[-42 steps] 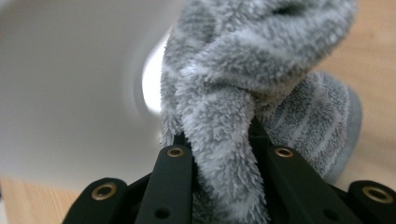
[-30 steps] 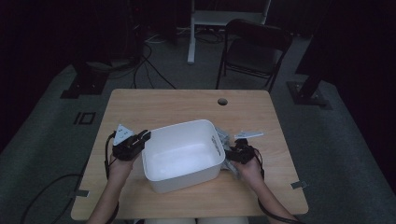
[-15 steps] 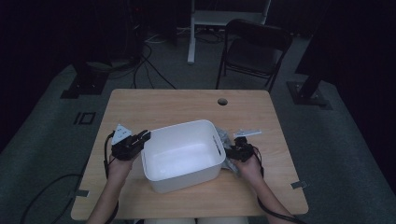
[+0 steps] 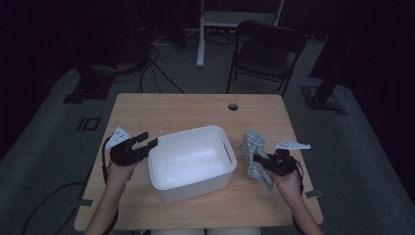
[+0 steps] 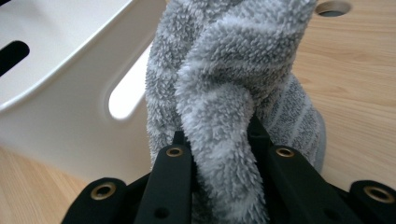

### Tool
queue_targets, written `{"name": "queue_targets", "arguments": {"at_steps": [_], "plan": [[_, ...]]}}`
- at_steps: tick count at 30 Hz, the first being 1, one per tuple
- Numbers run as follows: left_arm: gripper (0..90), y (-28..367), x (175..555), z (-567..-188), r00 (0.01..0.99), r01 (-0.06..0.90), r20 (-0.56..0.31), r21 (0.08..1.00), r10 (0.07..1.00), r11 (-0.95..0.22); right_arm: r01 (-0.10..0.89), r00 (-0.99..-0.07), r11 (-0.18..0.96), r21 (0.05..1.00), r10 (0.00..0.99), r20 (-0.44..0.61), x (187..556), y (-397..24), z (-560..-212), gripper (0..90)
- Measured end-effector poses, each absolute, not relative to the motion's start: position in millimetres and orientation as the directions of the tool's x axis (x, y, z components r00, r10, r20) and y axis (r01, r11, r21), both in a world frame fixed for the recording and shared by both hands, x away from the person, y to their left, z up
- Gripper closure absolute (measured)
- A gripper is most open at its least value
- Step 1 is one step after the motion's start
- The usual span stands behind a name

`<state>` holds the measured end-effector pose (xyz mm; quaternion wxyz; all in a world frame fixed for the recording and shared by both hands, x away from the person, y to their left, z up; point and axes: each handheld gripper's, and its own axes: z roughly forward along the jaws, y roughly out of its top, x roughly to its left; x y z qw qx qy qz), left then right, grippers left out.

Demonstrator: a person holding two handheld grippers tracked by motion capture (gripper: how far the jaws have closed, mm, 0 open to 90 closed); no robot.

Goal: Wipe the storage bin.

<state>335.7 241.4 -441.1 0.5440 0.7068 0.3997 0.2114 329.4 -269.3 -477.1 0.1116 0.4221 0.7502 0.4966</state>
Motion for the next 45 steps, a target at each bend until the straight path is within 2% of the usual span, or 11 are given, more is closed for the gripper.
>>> {"name": "queue_targets", "arguments": {"at_steps": [4, 8, 12, 16, 18, 24, 25, 26, 31, 37, 45], "plan": [[38.4, 245.8, 340.3, -436.6, 0.611, 0.337, -0.157, 0.938, 0.776, -0.076, 0.515, -0.613, 0.105, 0.851, 0.739, 0.279, 310.2, -282.9, -474.6, 77.9], [38.5, 248.1, 348.2, -432.3, 0.64, 0.331, -0.157, 0.94, 0.752, -0.086, 0.515, -0.611, 0.091, 0.852, 0.737, 0.291, 299.3, -290.7, -473.2, 77.8], [38.4, 246.2, 358.9, -428.6, 0.672, 0.326, -0.136, 0.937, 0.727, -0.126, 0.512, -0.602, 0.053, 0.858, 0.734, 0.314, 296.7, -296.7, -473.3, 77.7], [34.4, 243.4, 367.4, -428.5, 0.691, 0.331, -0.112, 0.927, 0.714, -0.175, 0.512, -0.603, 0.037, 0.858, 0.727, 0.328, 296.8, -297.8, -473.6, 77.7], [33.1, 238.7, 373.6, -430.8, 0.718, 0.336, -0.081, 0.91, 0.691, -0.242, 0.511, -0.605, 0.036, 0.859, 0.725, 0.329, 296.8, -297.1, -473.7, 77.7], [51.1, 235.9, 379.3, -434.9, 0.753, 0.339, -0.097, 0.905, 0.65, -0.257, 0.518, -0.611, 0.038, 0.855, 0.716, 0.338, 298.8, -295.2, -476.5, 77.5], [56.5, 234.6, 381.3, -436.7, 0.769, 0.346, -0.107, 0.898, 0.63, -0.27, 0.52, -0.611, 0.037, 0.853, 0.714, 0.341, 299.6, -294.8, -477.2, 77.5], [56.9, 233.3, 382.1, -437.3, 0.771, 0.351, -0.105, 0.893, 0.628, -0.281, 0.521, -0.61, 0.037, 0.853, 0.715, 0.341, 299.7, -294.6, -477.5, 77.5], [70.0, 229.0, 383.5, -439.7, 0.774, 0.357, -0.104, 0.886, 0.625, -0.295, 0.518, -0.612, 0.042, 0.854, 0.717, 0.336, 299.8, -294.2, -477.9, 77.4], [77.4, 227.9, 382.8, -440.4, 0.769, 0.346, -0.101, 0.896, 0.631, -0.278, 0.52, -0.61, 0.035, 0.853, 0.715, 0.342, 300.7, -295.9, -478.5, 77.3], [79.8, 226.9, 379.1, -439.5, 0.759, 0.353, -0.101, 0.894, 0.643, -0.276, 0.519, -0.615, 0.041, 0.854, 0.711, 0.34, 300.7, -294.8, -478.0, 77.3]]}}
